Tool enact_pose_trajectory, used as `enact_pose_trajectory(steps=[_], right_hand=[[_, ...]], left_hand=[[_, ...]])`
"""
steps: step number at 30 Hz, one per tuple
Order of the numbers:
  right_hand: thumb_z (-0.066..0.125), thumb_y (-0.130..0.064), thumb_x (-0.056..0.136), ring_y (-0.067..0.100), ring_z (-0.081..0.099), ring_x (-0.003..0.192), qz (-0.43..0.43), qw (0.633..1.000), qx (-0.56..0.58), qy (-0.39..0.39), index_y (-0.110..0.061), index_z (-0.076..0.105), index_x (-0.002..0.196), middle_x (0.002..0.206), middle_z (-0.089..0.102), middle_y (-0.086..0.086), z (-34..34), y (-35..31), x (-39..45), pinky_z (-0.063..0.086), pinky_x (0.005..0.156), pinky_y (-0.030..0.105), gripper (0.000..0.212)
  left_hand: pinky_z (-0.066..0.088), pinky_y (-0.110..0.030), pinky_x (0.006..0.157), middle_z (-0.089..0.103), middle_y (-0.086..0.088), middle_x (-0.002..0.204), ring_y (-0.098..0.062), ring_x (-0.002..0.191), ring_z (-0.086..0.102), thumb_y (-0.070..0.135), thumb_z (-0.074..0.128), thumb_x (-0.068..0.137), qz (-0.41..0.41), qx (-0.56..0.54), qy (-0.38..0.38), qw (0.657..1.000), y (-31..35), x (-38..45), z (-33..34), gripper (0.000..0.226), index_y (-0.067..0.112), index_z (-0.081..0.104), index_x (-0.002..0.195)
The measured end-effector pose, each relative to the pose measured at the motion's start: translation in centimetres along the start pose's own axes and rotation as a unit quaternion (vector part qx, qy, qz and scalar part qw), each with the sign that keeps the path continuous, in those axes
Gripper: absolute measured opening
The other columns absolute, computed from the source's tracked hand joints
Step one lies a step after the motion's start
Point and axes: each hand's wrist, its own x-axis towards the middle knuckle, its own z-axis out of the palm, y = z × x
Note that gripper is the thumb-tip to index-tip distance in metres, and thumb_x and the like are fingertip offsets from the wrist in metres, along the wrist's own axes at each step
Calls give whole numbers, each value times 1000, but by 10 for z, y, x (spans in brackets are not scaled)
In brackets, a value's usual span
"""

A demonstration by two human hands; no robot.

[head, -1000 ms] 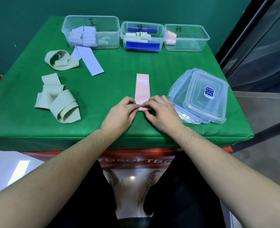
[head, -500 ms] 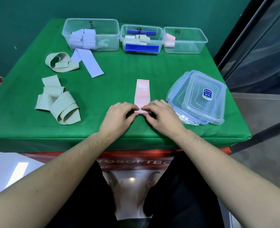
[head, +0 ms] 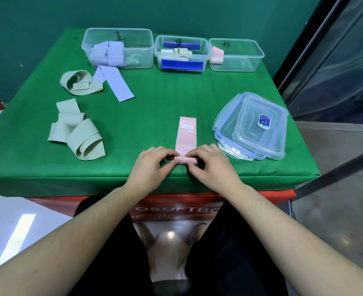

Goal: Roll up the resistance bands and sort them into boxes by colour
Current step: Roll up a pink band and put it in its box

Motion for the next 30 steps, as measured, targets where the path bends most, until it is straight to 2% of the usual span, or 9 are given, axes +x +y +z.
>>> enact_pose_trajectory(steps=[4, 7, 11, 15, 18, 23, 30], right_hand=[[70, -32, 86, 16, 48, 91, -16, 999, -25, 26, -24, 71, 108, 98, 60, -8, 0, -4, 2, 41, 83, 33, 23], [71, -29, 85, 18, 50, 90, -31, 999, -36, 25, -25, 68, 108, 97, 60, -8, -1, -4, 0, 43, 81, 37, 23], [71, -27, 85, 17, 50, 88, -21, 999, -32, 10, -24, 70, 103, 96, 61, -8, -1, -2, 3, 44, 79, 39, 19], [69, -29, 85, 17, 51, 90, -7, 1000, -23, 0, -25, 71, 105, 97, 61, -8, -2, -1, 7, 42, 81, 35, 20], [67, -30, 86, 17, 51, 92, -2, 1000, -24, -1, -25, 71, 108, 98, 61, -8, -1, -1, 8, 43, 83, 37, 23], [69, -30, 86, 19, 50, 93, -25, 998, -56, 31, -28, 69, 108, 100, 60, -10, 1, 0, 8, 42, 81, 39, 22], [69, -29, 86, 19, 51, 90, -11, 999, -48, 7, -26, 71, 106, 100, 63, -10, -1, 1, 15, 44, 81, 42, 20]], left_hand=[[45, -30, 75, 57, 16, 93, -7, 76, 54, 31, 70, 89, -12, -7, 11, 1000, -1, 3, 1, 16, 25, 73, 104], [43, -28, 73, 56, 17, 92, -6, 75, 54, 33, 69, 90, -23, 0, 13, 1000, -1, 4, 3, 19, 25, 74, 106], [47, -33, 76, 55, 17, 97, -6, 74, 53, 31, 69, 89, -18, -12, 22, 1000, 0, 4, 3, 24, 26, 70, 113], [50, -42, 76, 59, 16, 100, -8, 71, 55, 36, 70, 86, 27, 9, 0, 1000, 1, 5, 3, 22, 28, 70, 106], [51, -43, 75, 62, 14, 100, -9, 69, 56, 31, 70, 86, 31, 19, -4, 999, -1, 7, 2, 19, 26, 72, 105], [46, -33, 73, 62, 14, 102, -6, 67, 49, 31, 67, 91, 30, 32, -13, 999, -1, 14, 0, 19, 27, 72, 109], [45, -27, 65, 57, 15, 108, -7, 62, 52, 27, 70, 89, 37, 33, -7, 999, 0, 15, -1, 20, 26, 70, 109]])
